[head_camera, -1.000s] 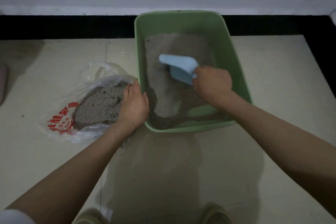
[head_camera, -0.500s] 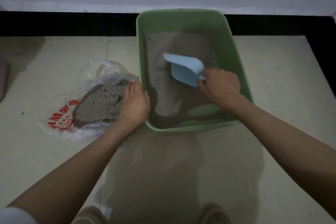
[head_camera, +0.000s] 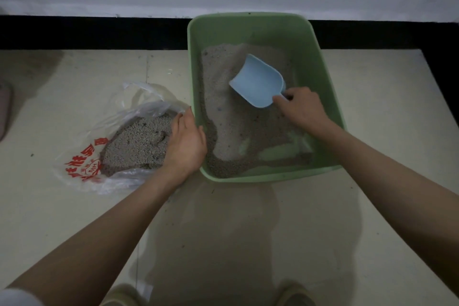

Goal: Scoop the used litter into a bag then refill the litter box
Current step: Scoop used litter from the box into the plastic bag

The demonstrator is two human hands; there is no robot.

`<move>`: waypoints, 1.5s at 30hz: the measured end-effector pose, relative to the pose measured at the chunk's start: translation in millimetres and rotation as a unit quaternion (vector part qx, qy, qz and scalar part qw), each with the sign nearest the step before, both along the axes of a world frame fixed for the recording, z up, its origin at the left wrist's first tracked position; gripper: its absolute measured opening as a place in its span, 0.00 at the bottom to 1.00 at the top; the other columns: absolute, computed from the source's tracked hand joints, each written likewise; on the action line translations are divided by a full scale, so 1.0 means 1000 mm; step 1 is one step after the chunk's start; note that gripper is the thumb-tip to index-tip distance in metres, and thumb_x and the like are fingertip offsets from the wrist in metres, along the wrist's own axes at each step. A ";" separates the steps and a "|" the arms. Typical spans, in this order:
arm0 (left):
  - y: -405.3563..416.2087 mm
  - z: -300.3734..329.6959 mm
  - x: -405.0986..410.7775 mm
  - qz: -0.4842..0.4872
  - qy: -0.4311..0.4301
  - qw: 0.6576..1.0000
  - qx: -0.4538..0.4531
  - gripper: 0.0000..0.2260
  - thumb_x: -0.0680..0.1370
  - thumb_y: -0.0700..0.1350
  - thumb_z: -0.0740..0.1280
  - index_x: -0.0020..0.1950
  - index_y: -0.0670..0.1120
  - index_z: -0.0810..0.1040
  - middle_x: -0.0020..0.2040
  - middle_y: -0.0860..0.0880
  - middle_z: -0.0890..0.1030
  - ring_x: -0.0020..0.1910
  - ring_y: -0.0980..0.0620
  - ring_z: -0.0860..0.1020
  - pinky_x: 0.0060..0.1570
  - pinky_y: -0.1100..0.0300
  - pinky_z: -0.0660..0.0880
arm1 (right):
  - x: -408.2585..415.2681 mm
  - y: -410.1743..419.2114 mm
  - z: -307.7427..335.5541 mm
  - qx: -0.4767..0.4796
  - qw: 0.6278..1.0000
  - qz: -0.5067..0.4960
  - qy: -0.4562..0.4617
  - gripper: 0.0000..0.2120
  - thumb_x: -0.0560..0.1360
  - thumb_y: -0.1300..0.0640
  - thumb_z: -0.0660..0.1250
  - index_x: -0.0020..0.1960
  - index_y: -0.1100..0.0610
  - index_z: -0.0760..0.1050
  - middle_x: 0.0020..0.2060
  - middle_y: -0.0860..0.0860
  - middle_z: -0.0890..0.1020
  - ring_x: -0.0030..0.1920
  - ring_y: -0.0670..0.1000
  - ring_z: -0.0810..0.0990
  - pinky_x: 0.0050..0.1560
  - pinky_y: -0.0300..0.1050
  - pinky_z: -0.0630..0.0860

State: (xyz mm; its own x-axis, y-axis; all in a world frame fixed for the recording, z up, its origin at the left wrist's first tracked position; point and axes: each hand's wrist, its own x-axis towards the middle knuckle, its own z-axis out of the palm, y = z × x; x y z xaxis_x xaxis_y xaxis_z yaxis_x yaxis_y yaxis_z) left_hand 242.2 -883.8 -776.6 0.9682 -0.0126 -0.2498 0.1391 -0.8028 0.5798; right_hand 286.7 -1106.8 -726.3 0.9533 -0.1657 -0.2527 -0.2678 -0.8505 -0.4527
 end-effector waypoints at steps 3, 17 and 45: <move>0.000 0.001 0.000 -0.004 0.003 1.000 0.009 0.21 0.81 0.40 0.53 0.72 0.33 0.55 0.71 0.34 0.61 0.72 0.39 0.55 0.71 0.45 0.56 | 0.012 0.019 0.001 0.129 0.990 -0.035 0.051 0.16 0.77 0.52 0.61 0.48 0.65 0.78 0.38 0.59 0.80 0.30 0.51 0.73 0.33 0.44 0.71; -0.002 0.000 -0.002 0.009 0.009 1.000 -0.012 0.23 0.82 0.42 0.51 0.75 0.37 0.49 0.75 0.40 0.55 0.75 0.46 0.49 0.72 0.54 0.50 | 0.070 0.101 -0.049 0.323 0.916 -0.223 0.085 0.09 0.76 0.55 0.63 0.43 0.61 0.73 0.31 0.53 0.74 0.29 0.50 0.71 0.29 0.41 0.66; 0.001 0.007 -0.003 -0.011 0.004 0.999 0.031 0.25 0.81 0.44 0.50 0.76 0.39 0.44 0.76 0.40 0.52 0.76 0.45 0.48 0.72 0.47 0.53 | -0.009 0.051 -0.018 0.375 0.893 -0.238 0.069 0.07 0.77 0.57 0.59 0.46 0.60 0.74 0.35 0.54 0.76 0.32 0.49 0.74 0.33 0.40 0.71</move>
